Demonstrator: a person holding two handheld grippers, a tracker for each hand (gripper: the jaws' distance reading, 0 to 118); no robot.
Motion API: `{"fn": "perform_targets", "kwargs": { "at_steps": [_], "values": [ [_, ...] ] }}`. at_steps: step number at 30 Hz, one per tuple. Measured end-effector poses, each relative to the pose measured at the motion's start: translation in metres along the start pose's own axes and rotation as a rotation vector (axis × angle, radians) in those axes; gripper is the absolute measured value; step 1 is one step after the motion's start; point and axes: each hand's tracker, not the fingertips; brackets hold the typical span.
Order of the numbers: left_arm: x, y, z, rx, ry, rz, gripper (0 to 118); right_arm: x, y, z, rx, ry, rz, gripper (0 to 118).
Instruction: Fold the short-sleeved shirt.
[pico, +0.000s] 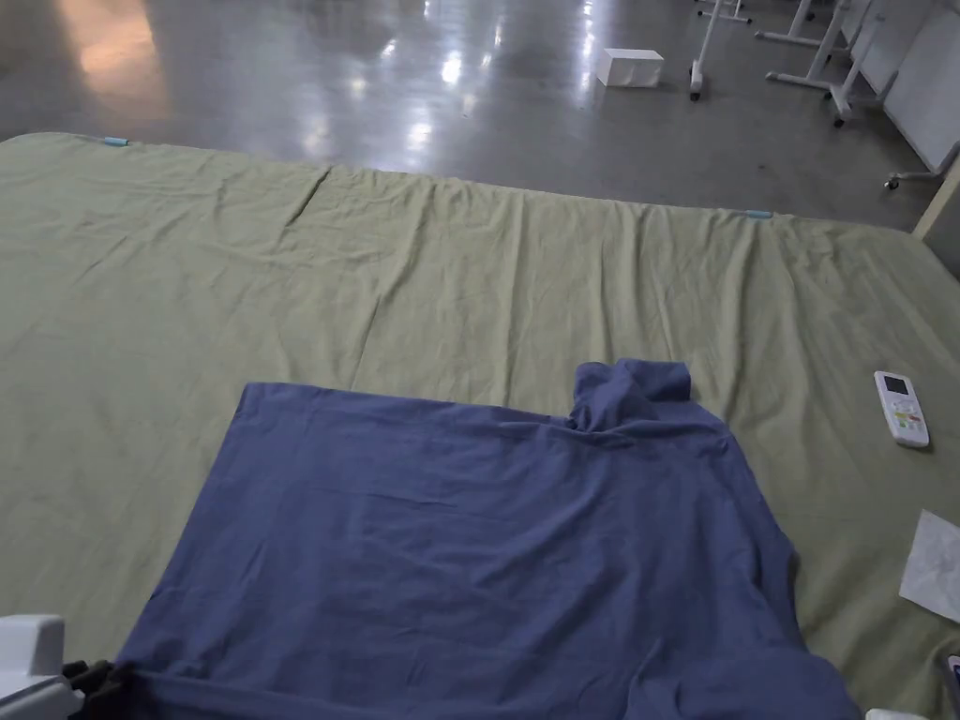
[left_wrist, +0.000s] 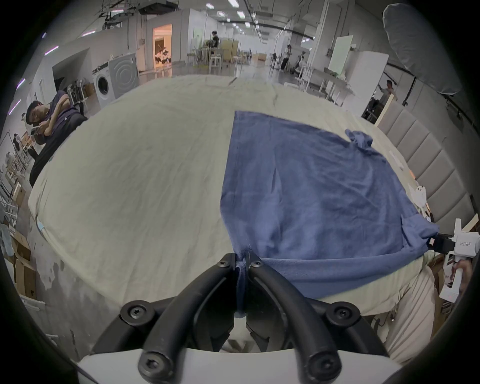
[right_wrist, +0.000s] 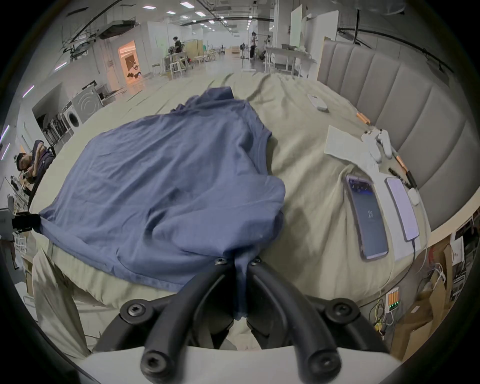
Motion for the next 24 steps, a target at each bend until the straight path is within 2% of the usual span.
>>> {"fn": "perform_targets", "kwargs": {
  "at_steps": [12,19,24],
  "values": [
    [0.009,0.069,-0.008,0.160,0.024,0.034,7,-0.002,0.075,-0.006,0.111,0.028,-0.036,7],
    [0.023,0.115,-0.040,0.187,0.066,0.008,7,0.002,0.136,-0.050,0.080,0.032,-0.097,7],
    [0.029,0.136,-0.074,0.155,0.083,-0.011,7,-0.002,0.167,-0.096,0.026,0.012,-0.101,7]
  ]
}}
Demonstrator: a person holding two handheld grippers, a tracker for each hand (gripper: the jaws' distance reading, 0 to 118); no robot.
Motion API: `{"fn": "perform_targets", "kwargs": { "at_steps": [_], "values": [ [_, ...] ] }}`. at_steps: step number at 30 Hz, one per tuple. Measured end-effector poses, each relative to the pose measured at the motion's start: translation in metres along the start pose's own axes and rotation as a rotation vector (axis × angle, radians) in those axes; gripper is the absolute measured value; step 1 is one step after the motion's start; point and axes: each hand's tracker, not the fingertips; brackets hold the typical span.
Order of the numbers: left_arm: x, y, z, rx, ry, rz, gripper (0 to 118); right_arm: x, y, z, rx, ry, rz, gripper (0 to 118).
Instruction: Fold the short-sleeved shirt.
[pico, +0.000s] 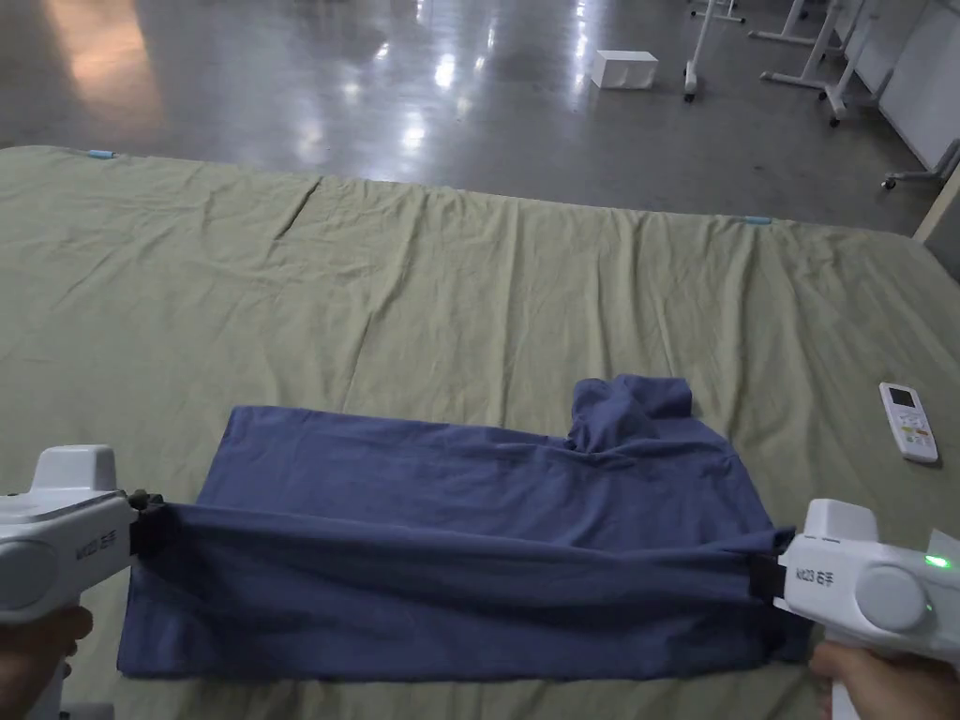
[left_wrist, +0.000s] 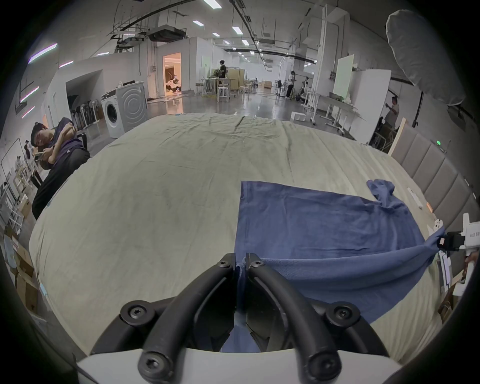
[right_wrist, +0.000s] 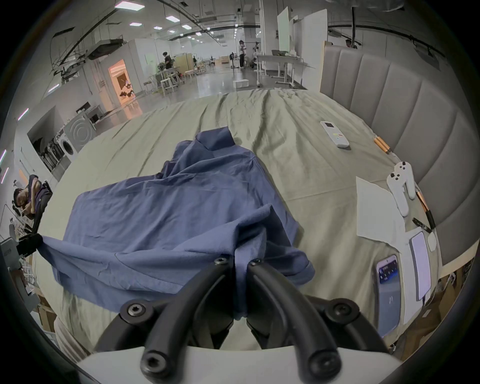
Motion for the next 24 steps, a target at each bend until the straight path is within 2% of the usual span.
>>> {"fn": "perform_targets", "kwargs": {
  "at_steps": [10,17,18,20,21,24],
  "values": [
    [0.013,0.006,-0.050,-0.092,0.016,-0.031,7,-0.006,0.020,-0.070,-0.120,-0.057,0.007,7],
    [0.014,0.002,-0.057,-0.090,-0.024,-0.029,7,-0.009,0.012,-0.068,-0.108,-0.077,0.037,14],
    [0.014,0.003,-0.056,-0.086,-0.025,-0.025,7,-0.008,0.011,-0.064,-0.099,-0.072,0.037,19],
    [0.004,0.004,-0.057,-0.068,-0.031,-0.016,9,-0.009,0.010,-0.054,-0.058,-0.071,0.035,46],
    [0.003,0.005,-0.055,-0.065,-0.035,-0.015,19,-0.009,0.010,-0.047,-0.035,-0.065,0.038,61],
    [0.004,0.008,-0.041,-0.022,-0.035,-0.027,53,-0.014,0.008,-0.022,0.069,-0.043,0.052,64]
  ]
}}
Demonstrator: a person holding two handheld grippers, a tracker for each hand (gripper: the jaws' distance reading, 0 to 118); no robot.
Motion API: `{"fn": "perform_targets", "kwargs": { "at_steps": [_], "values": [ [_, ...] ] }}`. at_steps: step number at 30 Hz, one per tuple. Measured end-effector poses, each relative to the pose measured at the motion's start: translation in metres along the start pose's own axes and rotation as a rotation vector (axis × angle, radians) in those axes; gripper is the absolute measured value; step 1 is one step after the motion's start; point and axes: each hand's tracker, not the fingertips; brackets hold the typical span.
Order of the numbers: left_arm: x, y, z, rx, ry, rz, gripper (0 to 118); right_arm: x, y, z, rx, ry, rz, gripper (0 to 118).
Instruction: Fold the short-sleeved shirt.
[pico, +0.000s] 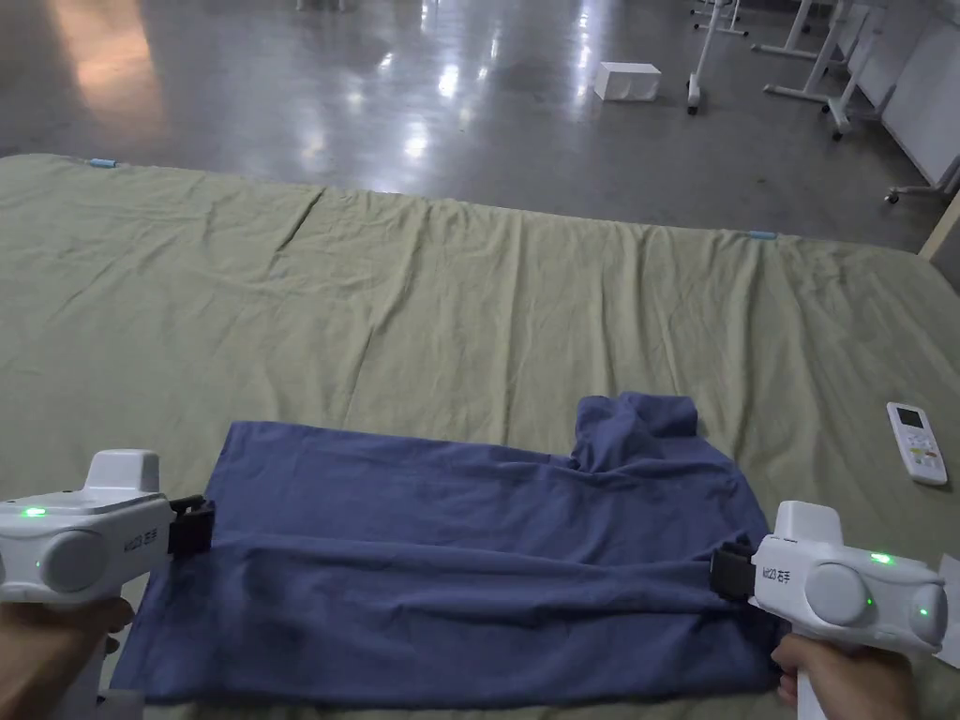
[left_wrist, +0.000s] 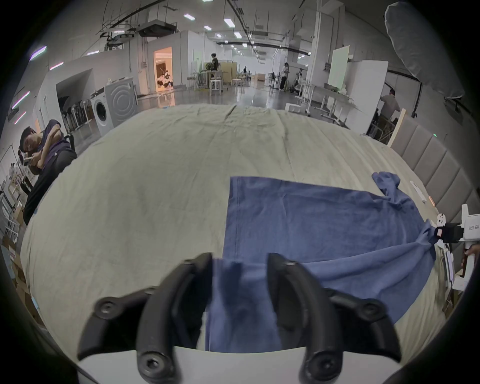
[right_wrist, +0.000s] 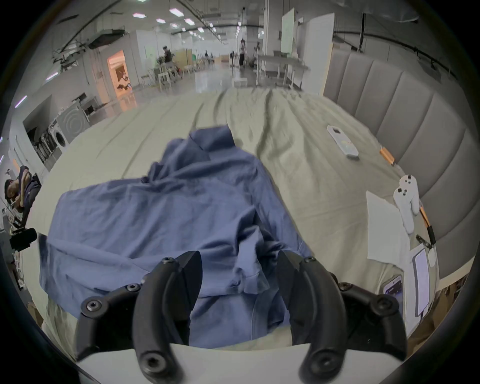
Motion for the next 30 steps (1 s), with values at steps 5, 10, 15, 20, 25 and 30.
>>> {"fn": "perform_targets", "kwargs": {
  "at_steps": [5,10,15,20,25,30],
  "values": [
    [0.012,0.009,0.041,0.149,-0.028,-0.014,58,-0.013,-0.004,0.044,0.216,-0.011,0.044,76],
    [0.034,0.014,0.096,0.333,-0.053,-0.027,58,-0.038,-0.014,0.096,0.469,-0.009,0.051,76],
    [0.057,0.004,0.136,0.481,-0.023,-0.082,46,-0.061,-0.022,0.136,0.627,0.004,0.052,60],
    [0.077,-0.012,0.161,0.539,0.011,-0.086,15,-0.075,-0.032,0.159,0.727,-0.023,0.081,25],
    [0.083,-0.026,0.174,0.550,0.011,-0.084,3,-0.071,-0.042,0.175,0.796,-0.045,0.043,1],
    [0.077,-0.031,0.180,0.538,0.016,-0.093,0,-0.066,-0.043,0.183,0.807,-0.039,0.026,0]
  ]
}}
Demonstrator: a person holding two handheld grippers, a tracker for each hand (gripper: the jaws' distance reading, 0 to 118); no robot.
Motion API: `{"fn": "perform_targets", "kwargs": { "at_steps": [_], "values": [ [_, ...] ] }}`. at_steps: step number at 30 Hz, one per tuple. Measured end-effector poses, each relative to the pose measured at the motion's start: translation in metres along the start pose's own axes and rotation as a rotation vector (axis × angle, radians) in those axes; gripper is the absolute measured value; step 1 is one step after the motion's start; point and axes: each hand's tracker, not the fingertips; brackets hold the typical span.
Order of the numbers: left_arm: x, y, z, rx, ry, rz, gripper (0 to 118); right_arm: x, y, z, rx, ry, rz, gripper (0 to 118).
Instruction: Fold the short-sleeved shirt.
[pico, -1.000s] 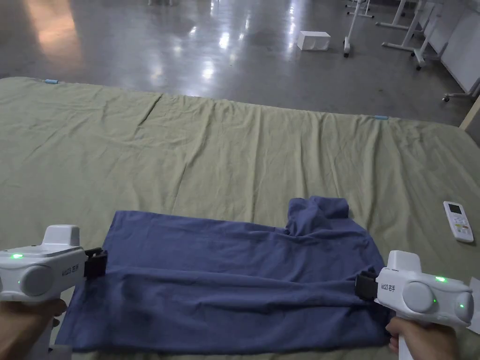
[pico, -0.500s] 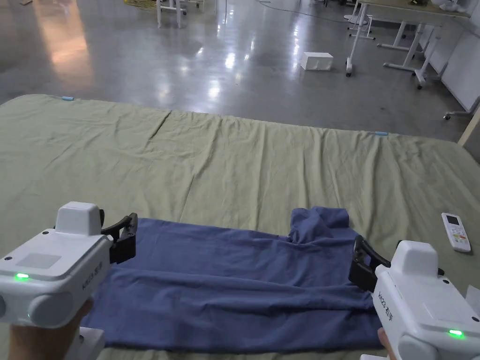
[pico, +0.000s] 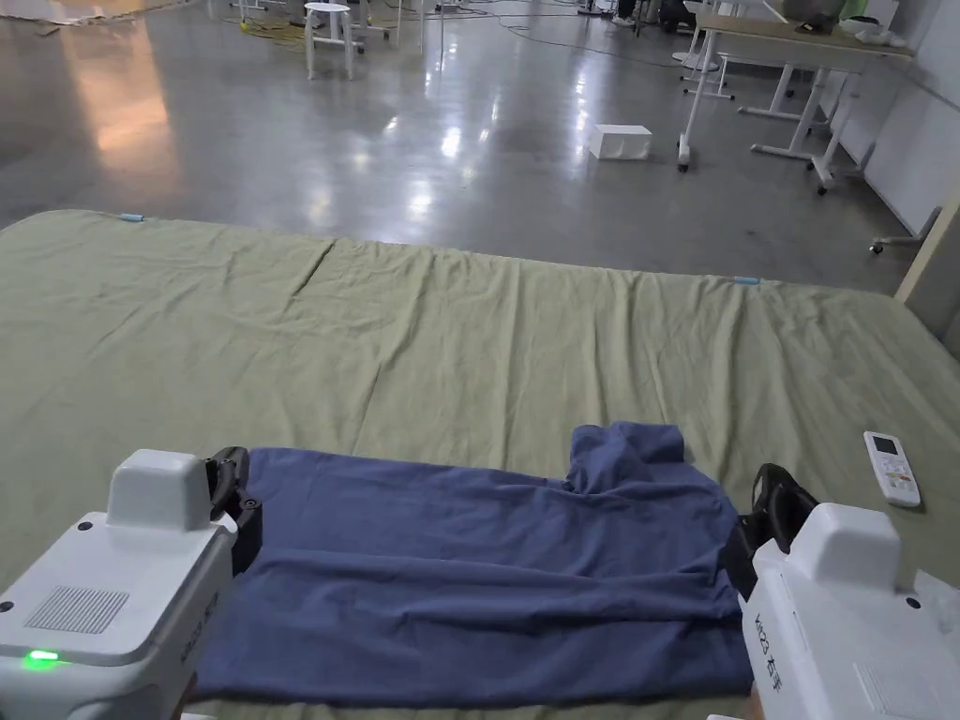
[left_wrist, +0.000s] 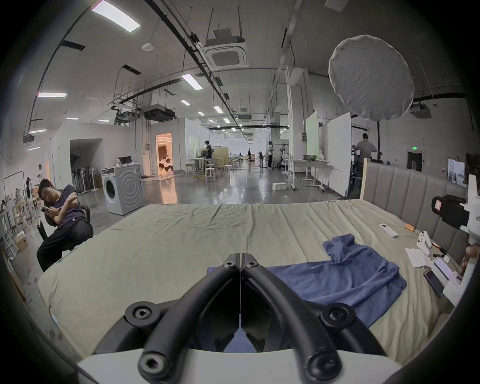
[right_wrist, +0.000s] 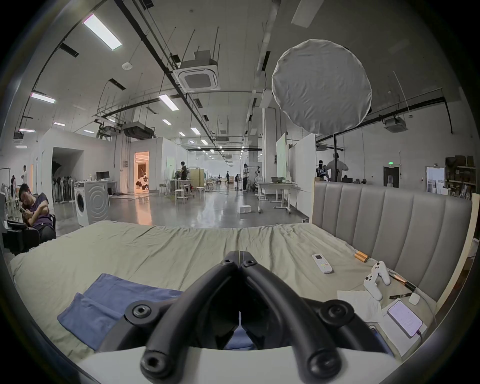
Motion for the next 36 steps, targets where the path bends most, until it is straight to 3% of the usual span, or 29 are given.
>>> {"fn": "perform_targets", "kwargs": {
  "at_steps": [8,13,16,17,18,19,20,31,32,35,36],
  "values": [
    [-0.049,-0.026,-0.010,-0.190,0.026,0.025,0,0.010,-0.009,-0.003,-0.049,0.010,0.022,0],
    [-0.085,-0.056,-0.034,-0.430,0.050,0.103,2,0.011,-0.023,-0.006,-0.119,0.017,0.000,0],
    [-0.097,-0.076,-0.051,-0.535,0.017,0.144,16,0.010,-0.030,-0.010,-0.142,0.025,0.000,0],
    [-0.100,-0.083,-0.057,-0.579,0.017,0.148,26,0.010,-0.032,-0.009,-0.151,0.025,0.001,0],
    [-0.098,-0.088,-0.063,-0.631,0.023,0.149,50,0.010,-0.034,-0.010,-0.162,0.028,0.001,0],
    [-0.099,-0.095,-0.068,-0.667,0.020,0.159,62,0.010,-0.036,-0.011,-0.172,0.029,-0.001,0],
    [-0.098,-0.098,-0.072,-0.659,0.015,0.152,65,0.010,-0.038,-0.012,-0.181,0.028,-0.003,0],
    [-0.068,-0.150,-0.111,-0.797,0.098,0.138,61,0.030,-0.060,-0.016,-0.278,-0.014,-0.008,0],
    [-0.064,-0.149,-0.109,-0.791,0.103,0.122,56,0.034,-0.061,-0.016,-0.291,-0.020,-0.007,0],
    [-0.059,-0.145,-0.104,-0.778,0.052,0.097,16,0.049,-0.066,-0.019,-0.347,-0.041,-0.014,0],
    [-0.058,-0.145,-0.104,-0.779,0.018,0.105,11,0.057,-0.068,-0.023,-0.384,-0.049,-0.015,0]
  ]
}}
